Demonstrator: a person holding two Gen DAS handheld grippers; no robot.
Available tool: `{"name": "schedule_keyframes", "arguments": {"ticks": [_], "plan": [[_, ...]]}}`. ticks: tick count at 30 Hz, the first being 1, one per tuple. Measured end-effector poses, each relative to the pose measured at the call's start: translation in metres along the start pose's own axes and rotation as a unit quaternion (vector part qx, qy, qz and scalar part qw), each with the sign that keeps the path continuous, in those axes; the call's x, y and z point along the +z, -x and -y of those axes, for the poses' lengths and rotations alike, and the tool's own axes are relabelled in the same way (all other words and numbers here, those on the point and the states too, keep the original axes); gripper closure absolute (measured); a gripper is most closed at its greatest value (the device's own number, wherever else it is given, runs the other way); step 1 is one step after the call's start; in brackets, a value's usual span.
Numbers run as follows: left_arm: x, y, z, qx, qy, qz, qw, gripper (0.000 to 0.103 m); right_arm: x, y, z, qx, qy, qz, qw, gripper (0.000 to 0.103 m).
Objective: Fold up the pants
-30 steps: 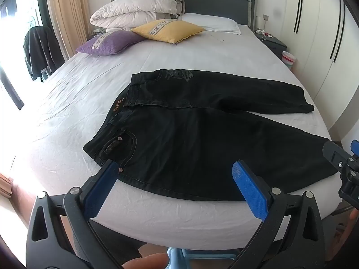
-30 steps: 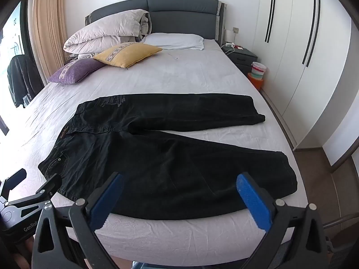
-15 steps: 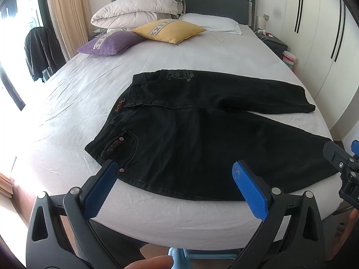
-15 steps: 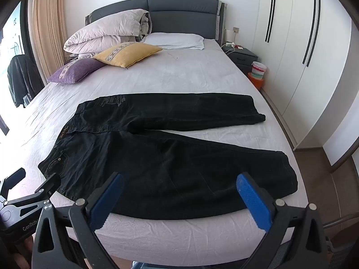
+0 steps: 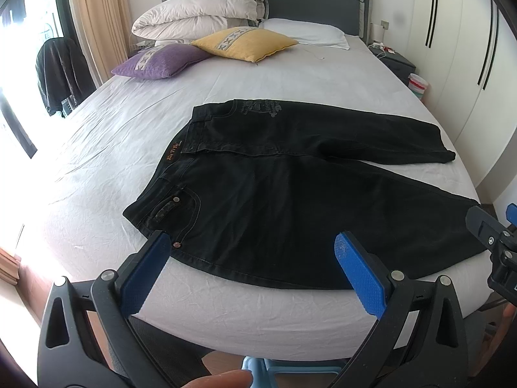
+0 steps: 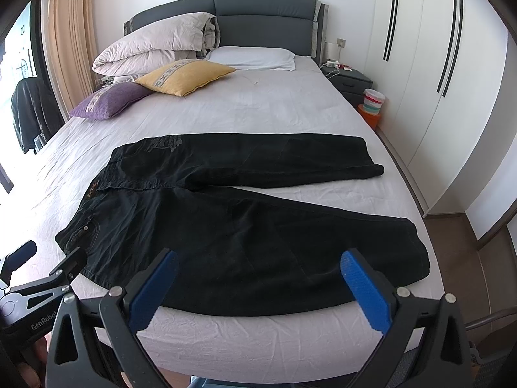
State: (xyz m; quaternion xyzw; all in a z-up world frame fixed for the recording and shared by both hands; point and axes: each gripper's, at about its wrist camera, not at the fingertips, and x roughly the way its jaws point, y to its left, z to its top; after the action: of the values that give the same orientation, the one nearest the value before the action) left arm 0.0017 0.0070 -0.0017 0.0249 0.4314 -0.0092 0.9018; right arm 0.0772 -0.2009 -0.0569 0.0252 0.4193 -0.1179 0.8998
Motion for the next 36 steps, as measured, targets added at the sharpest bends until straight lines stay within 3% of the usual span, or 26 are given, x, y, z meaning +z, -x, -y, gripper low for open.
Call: {"name": "schedule_keyframes", "arguments": {"ticks": [36], "plan": [[-0.0045,-0.0029,-0.0026,-0.001,0.000,-0.002,1.0000,0.000,-0.0041,-0.0019,-0.0028,0.001,-0.001,-0.001,1.000,0.000]]}}
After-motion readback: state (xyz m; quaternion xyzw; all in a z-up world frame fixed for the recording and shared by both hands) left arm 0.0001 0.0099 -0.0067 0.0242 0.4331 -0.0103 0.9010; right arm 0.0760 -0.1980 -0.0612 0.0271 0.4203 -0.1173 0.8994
